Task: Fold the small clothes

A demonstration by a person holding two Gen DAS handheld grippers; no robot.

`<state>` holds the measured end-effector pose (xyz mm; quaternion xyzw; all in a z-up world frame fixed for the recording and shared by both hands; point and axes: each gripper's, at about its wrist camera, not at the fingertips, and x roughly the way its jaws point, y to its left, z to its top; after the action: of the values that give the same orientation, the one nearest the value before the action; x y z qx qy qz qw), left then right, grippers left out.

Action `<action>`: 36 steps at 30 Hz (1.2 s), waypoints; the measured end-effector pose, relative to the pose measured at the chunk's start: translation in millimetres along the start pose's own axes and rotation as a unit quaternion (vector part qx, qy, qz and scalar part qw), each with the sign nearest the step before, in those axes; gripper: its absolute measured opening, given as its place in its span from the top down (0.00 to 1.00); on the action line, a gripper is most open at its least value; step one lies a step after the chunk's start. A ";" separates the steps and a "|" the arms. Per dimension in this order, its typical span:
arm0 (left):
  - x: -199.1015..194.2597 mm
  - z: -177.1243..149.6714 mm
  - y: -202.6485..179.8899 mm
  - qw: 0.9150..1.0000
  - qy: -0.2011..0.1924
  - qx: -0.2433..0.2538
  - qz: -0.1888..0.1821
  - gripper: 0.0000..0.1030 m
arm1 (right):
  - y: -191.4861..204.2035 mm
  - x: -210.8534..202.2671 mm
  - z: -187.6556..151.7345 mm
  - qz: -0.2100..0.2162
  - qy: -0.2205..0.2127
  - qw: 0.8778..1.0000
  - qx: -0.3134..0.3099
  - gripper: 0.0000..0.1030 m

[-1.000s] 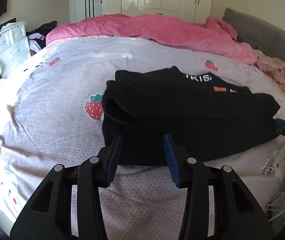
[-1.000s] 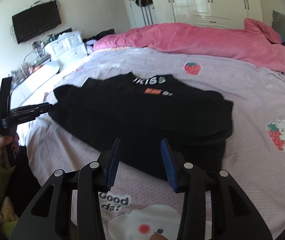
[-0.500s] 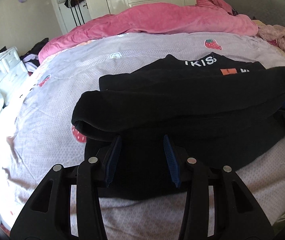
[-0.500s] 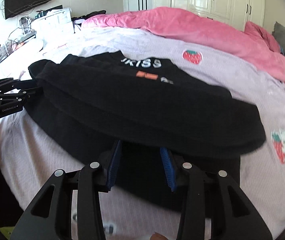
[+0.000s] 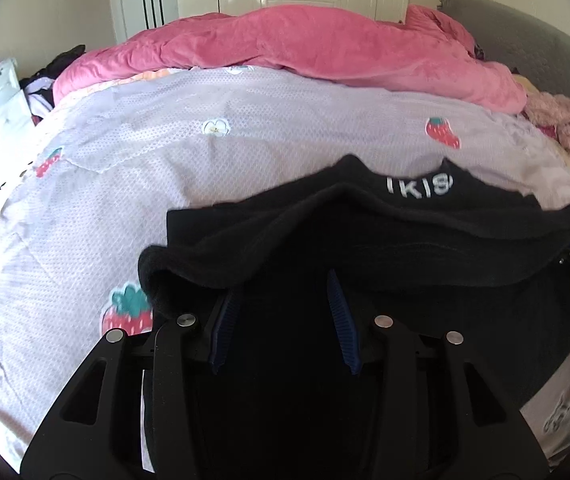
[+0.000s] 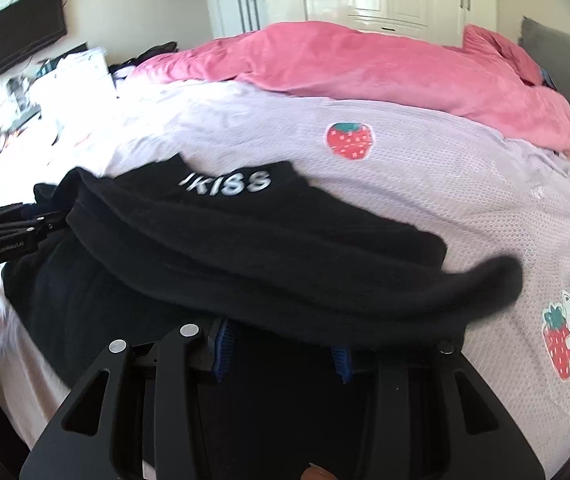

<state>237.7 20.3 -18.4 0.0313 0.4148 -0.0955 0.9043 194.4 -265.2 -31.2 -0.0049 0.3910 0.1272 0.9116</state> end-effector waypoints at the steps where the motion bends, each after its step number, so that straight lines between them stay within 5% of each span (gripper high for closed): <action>1: 1.1 3.9 1.8 1.000 -0.002 -0.006 -0.004 0.66 | -4.7 1.5 3.1 -0.005 -0.002 1.000 0.008 0.64; 9: 4.3 27.1 26.7 0.997 -0.027 -0.065 -0.020 0.66 | -32.7 11.2 14.2 -0.016 0.001 0.998 0.066 0.62; 17: -34.9 18.0 73.5 0.980 -0.099 -0.164 -0.049 0.65 | -57.0 13.1 15.6 -0.020 -0.003 0.992 0.126 0.62; 19: -42.6 15.4 82.8 0.978 -0.105 -0.179 -0.039 0.53 | -54.3 11.2 14.7 -0.026 -0.007 0.993 0.118 0.59; 21: -49.1 12.3 89.5 0.976 -0.109 -0.186 -0.034 0.53 | -53.6 10.5 14.0 -0.028 -0.010 0.993 0.117 0.55; 36: -19.1 -27.8 70.3 0.985 -0.036 -0.166 -0.044 0.45 | -72.5 -21.3 -3.7 -0.066 -0.043 0.987 0.140 0.47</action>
<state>218.9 95.8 -23.7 -0.1406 0.3930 -0.0659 0.9063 194.8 -340.6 -25.1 0.1020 0.3643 0.0106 0.9256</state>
